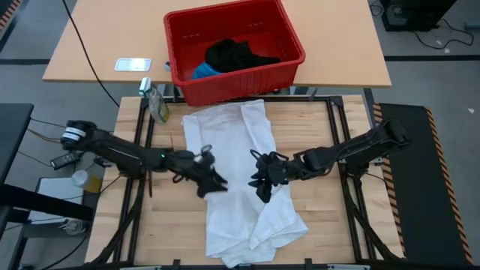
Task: Fold laundry
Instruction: Fold the white polo shirt
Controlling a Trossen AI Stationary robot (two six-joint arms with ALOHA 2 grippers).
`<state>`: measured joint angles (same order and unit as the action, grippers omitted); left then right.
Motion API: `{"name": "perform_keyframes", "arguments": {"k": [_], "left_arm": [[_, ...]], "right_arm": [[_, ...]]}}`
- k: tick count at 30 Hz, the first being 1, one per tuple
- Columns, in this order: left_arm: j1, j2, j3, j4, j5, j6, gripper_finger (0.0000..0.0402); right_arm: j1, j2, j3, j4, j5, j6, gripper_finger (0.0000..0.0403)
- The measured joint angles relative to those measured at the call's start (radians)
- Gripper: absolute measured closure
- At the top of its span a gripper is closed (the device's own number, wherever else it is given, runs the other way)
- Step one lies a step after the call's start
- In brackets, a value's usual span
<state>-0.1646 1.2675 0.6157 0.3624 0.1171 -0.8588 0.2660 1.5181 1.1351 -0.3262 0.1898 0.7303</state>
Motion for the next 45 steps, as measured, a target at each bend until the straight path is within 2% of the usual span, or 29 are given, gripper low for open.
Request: {"name": "perform_keyframes", "arguments": {"k": [2, 4, 8, 12, 14, 16, 18, 22, 26, 31, 35, 37, 41, 45], "left_arm": [[0.036, -0.032, 0.001, -0.059, -0.016, 0.011, 0.0162], [0.081, -0.046, 0.0, -0.112, 0.015, 0.027, 0.017], [0.163, -0.097, -0.001, -0.378, 0.017, 0.039, 0.0189], [0.214, -0.195, 0.0, -0.596, -0.122, 0.087, 0.0214], [0.24, -0.249, 0.0, -0.695, -0.196, 0.07, 0.0225], [0.287, -0.281, 0.0, -0.75, -0.229, 0.047, 0.0234], [0.343, -0.298, 0.0, -0.77, -0.247, 0.048, 0.0242], [0.423, -0.296, 0.0, -0.681, -0.333, 0.095, 0.0254], [0.511, -0.258, 0.0, -0.669, -0.435, 0.112, 0.0262], [0.59, -0.165, 0.0, -0.657, -0.407, 0.118, 0.028], [0.593, -0.081, 0.001, -0.588, -0.374, 0.117, 0.0285], [0.6, -0.054, 0.001, -0.608, -0.368, 0.142, 0.0285], [0.621, -0.038, 0.001, -0.67, -0.499, 0.112, 0.0286], [0.652, -0.034, 0.0, -0.755, -0.635, 0.04, 0.0286]], "right_arm": [[-0.008, -0.002, 0.0, 0.004, 0.0, -0.001, 0.0253], [-0.016, -0.002, 0.0, 0.001, 0.0, -0.015, 0.0253], [-0.027, -0.001, 0.0, 0.002, 0.0, -0.026, 0.0253], [-0.027, -0.001, 0.0, 0.004, -0.001, -0.024, 0.0253], [-0.028, -0.001, 0.0, 0.0, -0.001, -0.018, 0.0253], [-0.034, -0.001, 0.0, -0.008, -0.001, -0.016, 0.0253], [-0.047, -0.001, 0.0, -0.014, -0.004, -0.016, 0.0253], [-0.096, -0.001, 0.0, -0.011, -0.004, -0.048, 0.0253], [-0.162, -0.001, 0.0, 0.003, -0.058, -0.102, 0.0253], [-0.243, -0.001, 0.0, 0.028, -0.118, -0.187, 0.0253], [-0.309, -0.001, 0.0, 0.048, -0.162, -0.286, 0.0253], [-0.351, 0.0, 0.0, 0.049, -0.218, -0.326, 0.0253], [-0.422, 0.001, 0.0, 0.049, -0.325, -0.384, 0.0253], [-0.455, 0.001, 0.0, 0.072, -0.362, -0.398, 0.0253]]}}
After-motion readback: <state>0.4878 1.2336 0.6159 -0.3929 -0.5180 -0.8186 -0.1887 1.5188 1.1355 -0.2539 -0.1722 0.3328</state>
